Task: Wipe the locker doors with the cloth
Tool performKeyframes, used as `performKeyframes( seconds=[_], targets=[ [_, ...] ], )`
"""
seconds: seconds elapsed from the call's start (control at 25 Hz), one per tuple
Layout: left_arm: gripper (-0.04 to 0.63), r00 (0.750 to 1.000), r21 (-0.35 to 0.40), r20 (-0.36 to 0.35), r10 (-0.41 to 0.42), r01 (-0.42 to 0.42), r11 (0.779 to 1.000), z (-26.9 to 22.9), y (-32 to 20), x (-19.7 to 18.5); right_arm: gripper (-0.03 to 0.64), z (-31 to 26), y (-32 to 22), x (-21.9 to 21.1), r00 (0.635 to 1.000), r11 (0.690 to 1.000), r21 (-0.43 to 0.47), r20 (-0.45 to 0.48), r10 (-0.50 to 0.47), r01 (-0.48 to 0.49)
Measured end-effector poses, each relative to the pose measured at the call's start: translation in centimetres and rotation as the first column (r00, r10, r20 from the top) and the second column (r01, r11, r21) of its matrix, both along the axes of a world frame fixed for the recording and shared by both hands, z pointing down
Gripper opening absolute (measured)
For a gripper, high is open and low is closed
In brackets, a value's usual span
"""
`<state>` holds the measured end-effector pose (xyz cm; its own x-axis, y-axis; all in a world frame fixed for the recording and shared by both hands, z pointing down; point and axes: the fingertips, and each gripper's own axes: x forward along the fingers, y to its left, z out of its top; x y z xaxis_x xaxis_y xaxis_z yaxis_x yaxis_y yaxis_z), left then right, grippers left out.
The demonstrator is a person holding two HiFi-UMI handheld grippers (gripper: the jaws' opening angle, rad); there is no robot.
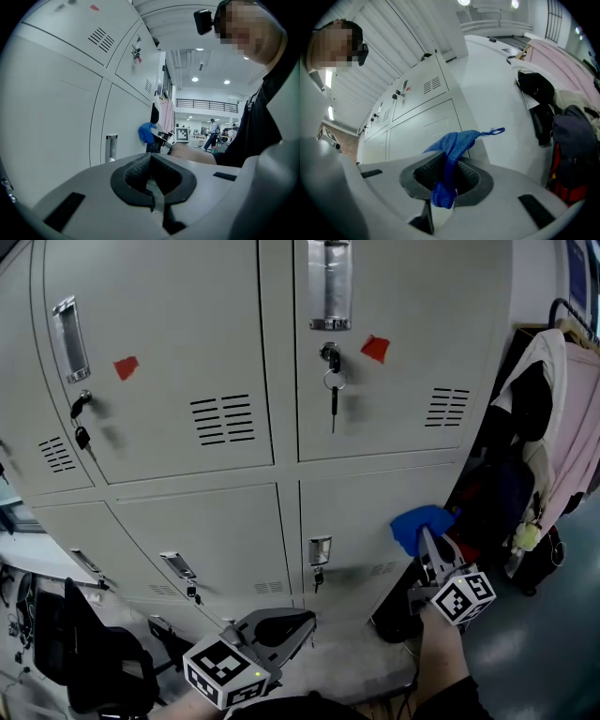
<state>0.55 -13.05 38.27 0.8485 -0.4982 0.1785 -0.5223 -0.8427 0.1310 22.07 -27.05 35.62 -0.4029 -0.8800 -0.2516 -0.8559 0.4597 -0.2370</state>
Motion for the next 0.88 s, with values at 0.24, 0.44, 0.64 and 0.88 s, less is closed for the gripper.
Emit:
performKeyframes(
  seconds=[0.24, 0.44, 0.64, 0.88],
  targets=[
    [0.006, 1.0, 0.0, -0.002, 0.009, -0.009, 1.0, 0.1, -0.1, 1.1, 0.049, 0.4, 0.4, 1.5, 0.999, 0.999, -0.008, 0.012, 0.036, -0.036],
    [0.006, 1.0, -0.004, -0.004, 0.003, -0.003, 1.0, 0.3, 0.1, 0.7, 0.049, 0.0, 2.6, -5.3, 0.988, 0.987, 0.055, 0.022, -0.153, 0.152],
    [0.006, 1.0, -0.001, 0.001, -0.021, 0.021, 1.0, 0.1, 0.6, -0.6, 0.049, 0.8, 3.4, -13.3, 0.947, 0.946, 0.04, -0.005, -0.321, 0.321],
    [0.006, 0.999, 0.001, 0.015, -0.051, 0.051, 0.999, 0.0, 1.1, -2.4, 0.049, 2.6, 3.0, -18.5, 0.925, 0.927, -0.001, -0.077, -0.373, 0.374]
  ],
)
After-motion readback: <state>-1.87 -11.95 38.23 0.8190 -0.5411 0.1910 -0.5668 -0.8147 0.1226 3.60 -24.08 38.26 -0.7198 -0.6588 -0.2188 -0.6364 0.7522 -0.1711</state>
